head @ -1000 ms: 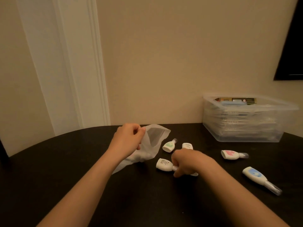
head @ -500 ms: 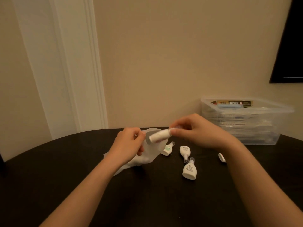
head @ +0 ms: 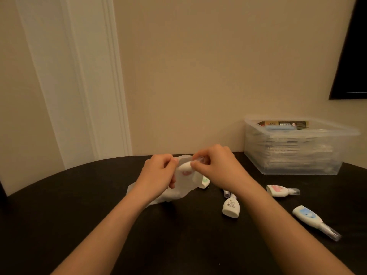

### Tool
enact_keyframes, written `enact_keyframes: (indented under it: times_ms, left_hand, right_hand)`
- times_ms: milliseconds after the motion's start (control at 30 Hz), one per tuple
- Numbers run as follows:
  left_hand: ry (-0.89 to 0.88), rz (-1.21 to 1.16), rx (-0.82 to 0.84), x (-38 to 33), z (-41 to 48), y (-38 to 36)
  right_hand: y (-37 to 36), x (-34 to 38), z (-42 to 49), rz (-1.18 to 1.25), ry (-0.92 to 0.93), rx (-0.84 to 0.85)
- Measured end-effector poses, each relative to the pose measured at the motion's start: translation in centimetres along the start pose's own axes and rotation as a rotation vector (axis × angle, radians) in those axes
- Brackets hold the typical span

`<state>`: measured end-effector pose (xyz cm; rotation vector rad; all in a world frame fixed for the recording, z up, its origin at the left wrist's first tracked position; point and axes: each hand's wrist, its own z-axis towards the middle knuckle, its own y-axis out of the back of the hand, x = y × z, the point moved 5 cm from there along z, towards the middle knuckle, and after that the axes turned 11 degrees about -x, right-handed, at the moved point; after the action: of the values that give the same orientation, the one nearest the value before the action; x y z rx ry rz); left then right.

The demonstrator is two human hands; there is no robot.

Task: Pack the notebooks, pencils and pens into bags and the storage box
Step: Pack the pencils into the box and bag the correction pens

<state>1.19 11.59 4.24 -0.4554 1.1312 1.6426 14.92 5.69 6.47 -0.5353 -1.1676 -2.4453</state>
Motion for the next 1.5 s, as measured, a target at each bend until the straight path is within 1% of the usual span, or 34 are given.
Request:
enact_keyframes:
  times_ms: [67,167,200,233,300,367,400,500,567,667,767,833,900,967,1033,1067,1100,1167,1267,1400,1500]
  left_hand:
    - [-0.016,-0.005,0.007,-0.2,0.0,-0.1]
    - [-0.029,-0.021,0.006,-0.3,0.0,0.1]
    - [-0.029,-0.019,0.001,-0.3,0.0,0.2]
    - [-0.03,-0.012,-0.001,-0.2,-0.1,0.3]
    - [-0.035,0.005,0.008,-0.2,-0.1,0.4]
    - [-0.026,0.014,0.028,-0.4,-0.2,0.2]
    - [-0.021,0.02,0.036,-0.4,-0.3,0.0]
    - [-0.019,0.04,0.055,-0.7,-0.6,-0.4]
    - [-0.018,0.051,0.068,-0.8,-0.7,-0.6]
    - [-0.009,0.053,0.077,-0.8,-0.8,-0.6]
    - [-0.001,0.056,0.077,-0.6,-0.8,-0.5]
    - [0.004,0.059,0.082,-0.5,-0.8,-0.6]
    - [0.002,0.058,0.08,-0.6,-0.7,-0.7]
    - [-0.003,0.051,0.078,-0.6,-0.7,-0.7]
    - [-0.013,0.049,0.078,-0.7,-0.8,-0.6]
    - [-0.017,0.048,0.075,-0.6,-0.8,-0.6]
    - [-0.019,0.047,0.071,-0.7,-0.7,-0.6]
    - [-0.024,0.046,0.058,-0.7,-0.7,-0.6]
    - [-0.021,0.033,0.041,-0.6,-0.6,-0.5]
    - [-0.023,0.015,0.012,-0.5,-0.5,-0.2]
    - [-0.027,-0.005,0.002,-0.5,-0.3,0.0]
  right_hand:
    - [-1.2,0.2,-0.3,-0.04,0.013,0.049]
    - [-2.8,0.1,-0.7,0.0,-0.009,0.26]
    - [-2.7,0.1,-0.7,0.045,-0.029,0.294]
    - [-2.1,0.0,-0.6,0.092,-0.056,0.28]
    - [-0.3,-0.8,0.1,0.143,-0.121,0.159]
    - [1.2,-2.6,0.6,0.05,-0.168,0.1]
    - [1.4,-3.7,0.7,-0.054,-0.187,0.117]
    - [0.4,-7.7,0.0,-0.393,-0.3,0.245]
    - [-0.9,-9.8,-1.1,-0.528,-0.413,0.346]
    - [-2.3,-11.4,-2.3,-0.505,-0.53,0.443]
    - [-2.4,-11.9,-2.3,-0.456,-0.544,0.468]
    - [-1.5,-11.8,-1.7,-0.408,-0.544,0.428]
    - [0.0,-10.6,-0.6,-0.263,-0.502,0.323]
    - [1.9,-8.0,0.3,0.019,-0.405,0.156]
    - [3.7,-4.7,0.8,0.378,-0.273,-0.001]
    - [4.3,-3.3,0.8,0.515,-0.218,-0.045]
    - [4.6,-2.2,0.7,0.585,-0.173,-0.06]
    - [3.9,-0.9,0.6,0.581,-0.117,-0.047]
    - [1.7,-0.2,0.3,0.455,-0.067,-0.041]
    - [-0.6,0.1,-0.4,0.222,0.036,-0.094]
    - [-1.6,0.0,-0.6,0.177,0.064,-0.146]
